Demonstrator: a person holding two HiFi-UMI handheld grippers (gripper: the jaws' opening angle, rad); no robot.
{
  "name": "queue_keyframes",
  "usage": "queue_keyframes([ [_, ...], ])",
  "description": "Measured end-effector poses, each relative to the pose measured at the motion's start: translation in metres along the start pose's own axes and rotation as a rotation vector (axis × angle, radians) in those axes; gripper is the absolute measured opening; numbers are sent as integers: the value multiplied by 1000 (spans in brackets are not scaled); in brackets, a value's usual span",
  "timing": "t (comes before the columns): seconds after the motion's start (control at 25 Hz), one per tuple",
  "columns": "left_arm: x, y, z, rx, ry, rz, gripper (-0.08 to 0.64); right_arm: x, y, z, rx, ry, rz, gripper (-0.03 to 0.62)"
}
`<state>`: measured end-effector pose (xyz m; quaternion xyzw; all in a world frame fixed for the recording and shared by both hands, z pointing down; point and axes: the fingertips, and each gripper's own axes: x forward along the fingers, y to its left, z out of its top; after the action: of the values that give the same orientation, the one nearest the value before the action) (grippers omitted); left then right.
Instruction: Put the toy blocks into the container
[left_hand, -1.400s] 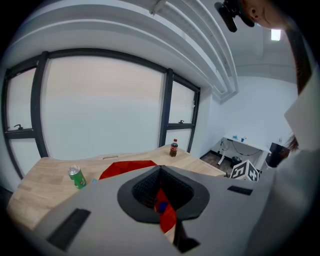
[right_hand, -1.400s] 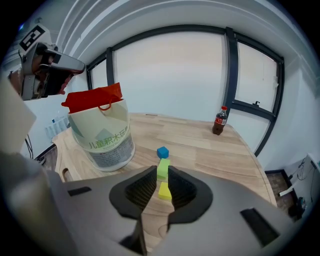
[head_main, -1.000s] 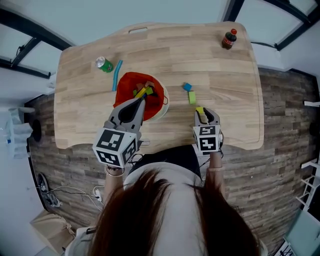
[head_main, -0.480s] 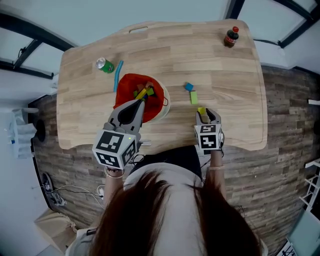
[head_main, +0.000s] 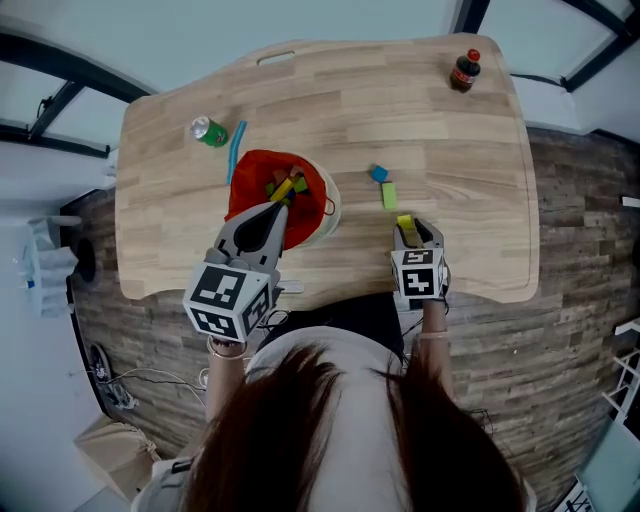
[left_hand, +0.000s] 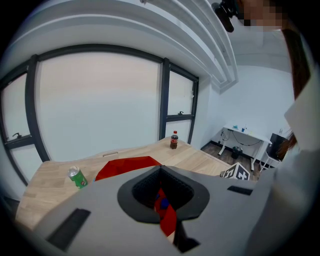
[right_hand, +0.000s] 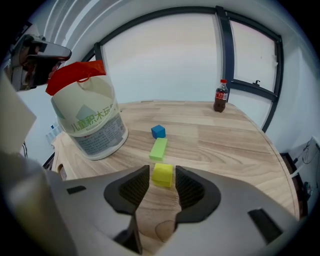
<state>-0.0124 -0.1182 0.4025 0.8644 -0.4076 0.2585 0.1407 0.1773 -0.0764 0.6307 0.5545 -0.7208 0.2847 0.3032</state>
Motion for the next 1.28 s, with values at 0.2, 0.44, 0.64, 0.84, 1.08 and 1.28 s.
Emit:
queue_keyframes([
  [0.2,2,2,-3,2,12,7,9,7,3,-5,-13,19,9,153],
  [0.44,2,5,-5,2,25,16,9,16,5,-9,0,29,13,153],
  [0.64,2,5,-10,1,40,22,9,23,1,-13,9,42,16,153],
  [0.84,1,7,-12,-2,47,32,9,28,-1,-18,31,57,11,152],
  [1.08,-2,8,-14,-8,47,40,9,31,-3,-18,41,50,-3,152],
  [1.28,-7,9,-15,-14,38,47,9,29,-1,-17,42,59,8,152],
])
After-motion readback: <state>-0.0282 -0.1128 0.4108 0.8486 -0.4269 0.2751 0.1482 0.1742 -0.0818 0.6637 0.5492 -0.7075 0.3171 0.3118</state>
